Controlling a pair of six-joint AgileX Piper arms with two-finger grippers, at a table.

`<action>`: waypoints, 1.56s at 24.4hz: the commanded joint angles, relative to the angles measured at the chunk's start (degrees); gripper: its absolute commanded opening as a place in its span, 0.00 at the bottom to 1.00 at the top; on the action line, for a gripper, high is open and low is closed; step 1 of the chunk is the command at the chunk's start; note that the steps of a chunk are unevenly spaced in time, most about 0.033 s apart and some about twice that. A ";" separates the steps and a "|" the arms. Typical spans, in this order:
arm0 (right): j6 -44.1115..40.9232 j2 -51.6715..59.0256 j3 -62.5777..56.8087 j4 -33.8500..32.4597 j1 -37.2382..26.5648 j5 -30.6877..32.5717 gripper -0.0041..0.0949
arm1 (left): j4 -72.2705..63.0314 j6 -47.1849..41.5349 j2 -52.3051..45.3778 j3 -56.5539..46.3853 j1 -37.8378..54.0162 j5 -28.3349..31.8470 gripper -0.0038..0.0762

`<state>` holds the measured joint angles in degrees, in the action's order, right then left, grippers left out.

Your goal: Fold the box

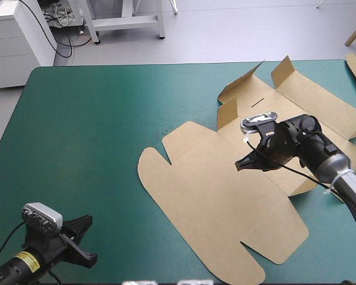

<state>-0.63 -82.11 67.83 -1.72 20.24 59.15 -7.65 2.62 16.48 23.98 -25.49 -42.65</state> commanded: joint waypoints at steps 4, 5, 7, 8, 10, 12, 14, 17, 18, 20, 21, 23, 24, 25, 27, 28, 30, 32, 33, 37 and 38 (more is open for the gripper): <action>0.11 1.72 1.40 -0.37 -0.12 -1.20 0.03 | -0.98 -0.43 0.60 1.36 -0.39 3.98 0.04; 0.11 1.72 1.40 -0.37 -0.12 -1.20 0.03 | -0.98 -0.43 0.60 1.36 -0.39 3.98 0.04; 0.11 1.72 1.40 -0.37 -0.12 -1.20 0.03 | -0.98 -0.43 0.60 1.26 -0.39 4.23 0.04; 0.11 1.72 1.40 -0.37 -0.12 -1.20 0.03 | -0.98 -0.43 0.60 1.24 -0.39 4.23 0.04; 0.11 1.72 1.40 -0.37 -0.12 -0.95 0.03 | -0.98 -0.43 0.60 1.24 -0.39 4.23 0.04; -0.03 1.94 1.50 -0.37 -0.12 0.38 0.03 | -0.98 -0.07 0.60 1.24 -0.39 4.23 0.04; -0.05 2.37 1.73 -0.60 -0.12 2.39 0.03 | -0.98 -0.07 0.60 1.24 -0.39 4.26 0.04; -0.05 3.86 2.02 -1.26 -0.12 5.19 0.03 | -0.98 -0.07 0.60 1.24 -0.39 4.26 0.04; -0.15 4.66 2.02 -1.36 -0.12 5.64 0.03 | -0.98 -0.07 0.60 1.24 -0.39 4.26 0.04; -0.31 6.28 2.02 -1.50 -0.12 6.41 0.03 | -0.98 -0.07 0.60 1.14 -0.39 4.26 0.04; -0.44 7.25 2.02 -1.76 -0.12 7.09 0.03 | -0.98 -0.17 0.60 1.14 -0.39 4.26 0.04; -2.79 10.11 2.02 -4.09 -0.12 7.83 0.03 | -0.98 -0.17 0.60 1.14 -0.39 4.26 0.04; -3.56 12.32 2.02 -4.82 -0.12 7.83 0.02 | -0.98 -0.17 0.60 1.14 -0.39 4.26 0.04; -4.12 13.37 2.02 -5.27 -0.12 7.83 0.02 | -0.98 -0.17 0.60 1.14 -0.39 4.26 0.04; -6.21 16.07 2.02 -6.53 -0.12 7.83 0.02 | -0.98 -0.17 0.60 1.14 -0.39 4.26 0.04; -8.34 17.54 2.02 -7.56 -0.12 7.83 0.02 | -0.98 -0.17 0.60 1.14 -0.39 4.26 0.04; -10.48 19.73 1.92 -8.49 -0.24 7.83 0.02 | -0.98 -0.17 0.60 1.14 -0.39 4.26 0.04; -11.56 21.45 1.92 -7.92 -2.20 7.93 0.02 | -0.98 -0.17 0.60 1.14 -0.39 4.26 0.04; -11.88 22.34 1.92 -7.40 -4.06 7.93 0.02 | -0.98 -0.17 0.60 1.14 -0.39 4.26 0.04; -9.75 25.78 0.72 -2.34 -12.29 7.93 0.02 | -0.98 -0.17 0.60 1.14 -0.39 4.26 0.04; -9.75 26.38 0.41 -2.34 -13.48 7.93 0.02 | -0.98 -0.17 0.60 1.14 -0.39 4.26 0.04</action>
<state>-11.33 -57.86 67.41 -4.58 9.54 68.96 -7.65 2.75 16.48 23.85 -25.49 -42.38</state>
